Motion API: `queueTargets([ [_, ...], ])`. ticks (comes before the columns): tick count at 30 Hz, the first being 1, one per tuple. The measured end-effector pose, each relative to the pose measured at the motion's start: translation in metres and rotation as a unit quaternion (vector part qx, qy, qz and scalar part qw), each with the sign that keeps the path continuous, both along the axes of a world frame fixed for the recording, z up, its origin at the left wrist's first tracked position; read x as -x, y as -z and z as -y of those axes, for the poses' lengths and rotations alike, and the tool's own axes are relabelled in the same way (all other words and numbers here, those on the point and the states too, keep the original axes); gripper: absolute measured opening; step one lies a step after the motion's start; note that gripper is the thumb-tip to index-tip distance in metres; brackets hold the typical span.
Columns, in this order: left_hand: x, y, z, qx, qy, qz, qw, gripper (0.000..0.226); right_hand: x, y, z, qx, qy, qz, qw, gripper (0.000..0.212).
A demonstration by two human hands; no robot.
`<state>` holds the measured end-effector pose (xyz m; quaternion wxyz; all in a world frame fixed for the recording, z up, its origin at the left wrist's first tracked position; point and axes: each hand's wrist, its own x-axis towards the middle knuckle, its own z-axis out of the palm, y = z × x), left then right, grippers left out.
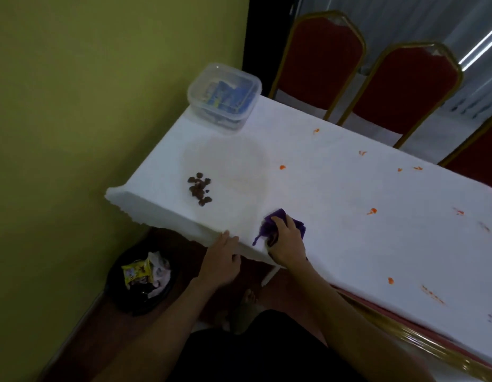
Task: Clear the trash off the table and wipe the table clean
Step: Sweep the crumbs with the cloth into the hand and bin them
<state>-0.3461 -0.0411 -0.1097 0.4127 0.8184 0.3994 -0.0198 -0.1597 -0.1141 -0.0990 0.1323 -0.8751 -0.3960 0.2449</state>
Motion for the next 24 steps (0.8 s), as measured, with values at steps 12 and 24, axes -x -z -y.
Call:
queueTargets([
  [12,0.090,-0.003,-0.045,0.068,-0.179,-0.017,0.981,0.053,0.039,-0.016,-0.101,-0.007,-0.094,-0.019,0.995,0.057],
  [24,0.167,0.030,-0.045,0.178,-0.447,-0.005,0.876,0.042,0.189,0.019,-0.125,-0.057,-0.290,-0.156,0.942,0.027],
])
